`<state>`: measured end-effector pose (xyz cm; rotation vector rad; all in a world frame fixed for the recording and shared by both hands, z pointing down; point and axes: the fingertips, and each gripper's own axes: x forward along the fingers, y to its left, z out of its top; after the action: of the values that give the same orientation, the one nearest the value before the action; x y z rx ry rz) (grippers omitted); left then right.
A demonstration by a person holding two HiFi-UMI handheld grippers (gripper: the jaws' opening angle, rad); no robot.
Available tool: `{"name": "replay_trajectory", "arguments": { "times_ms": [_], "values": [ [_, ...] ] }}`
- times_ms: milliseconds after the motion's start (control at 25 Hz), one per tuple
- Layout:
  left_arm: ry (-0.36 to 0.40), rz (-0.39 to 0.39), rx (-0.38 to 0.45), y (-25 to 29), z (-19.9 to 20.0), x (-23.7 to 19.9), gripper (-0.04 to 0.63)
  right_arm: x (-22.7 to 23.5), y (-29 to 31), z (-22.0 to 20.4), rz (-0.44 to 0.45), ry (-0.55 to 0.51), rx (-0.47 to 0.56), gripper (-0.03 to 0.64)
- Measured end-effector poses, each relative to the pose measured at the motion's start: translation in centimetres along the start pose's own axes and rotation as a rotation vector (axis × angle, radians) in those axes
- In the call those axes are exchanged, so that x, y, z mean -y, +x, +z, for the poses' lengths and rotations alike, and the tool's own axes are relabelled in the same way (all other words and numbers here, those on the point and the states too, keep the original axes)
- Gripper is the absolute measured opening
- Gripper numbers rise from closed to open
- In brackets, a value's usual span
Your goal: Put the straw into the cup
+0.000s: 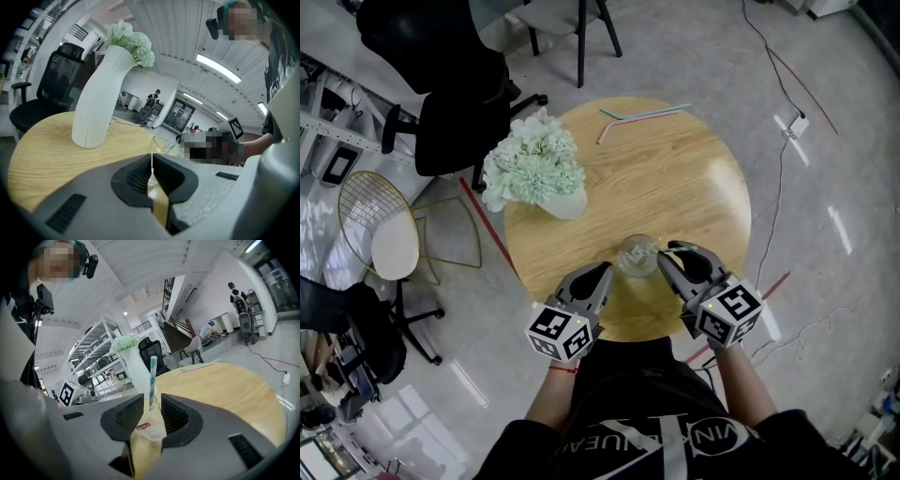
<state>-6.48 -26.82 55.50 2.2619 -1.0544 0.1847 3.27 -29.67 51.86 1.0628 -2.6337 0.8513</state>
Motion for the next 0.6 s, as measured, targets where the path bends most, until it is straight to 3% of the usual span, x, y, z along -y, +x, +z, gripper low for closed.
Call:
{"name": "replay_trajectory", "arguments": {
  "times_ms": [240,600],
  "values": [
    [-0.003,0.003,0.001,-0.5,-0.2,0.0,0.017,-0.4,-0.2,-0.4,0.008,0.049,0.012,0.112],
    [-0.004,0.004,0.005,-1.5,-1.0,0.6,0.017,-0.7,-1.3,-2.1,-0.018,0.037,-0.052,0.135]
  ]
}}
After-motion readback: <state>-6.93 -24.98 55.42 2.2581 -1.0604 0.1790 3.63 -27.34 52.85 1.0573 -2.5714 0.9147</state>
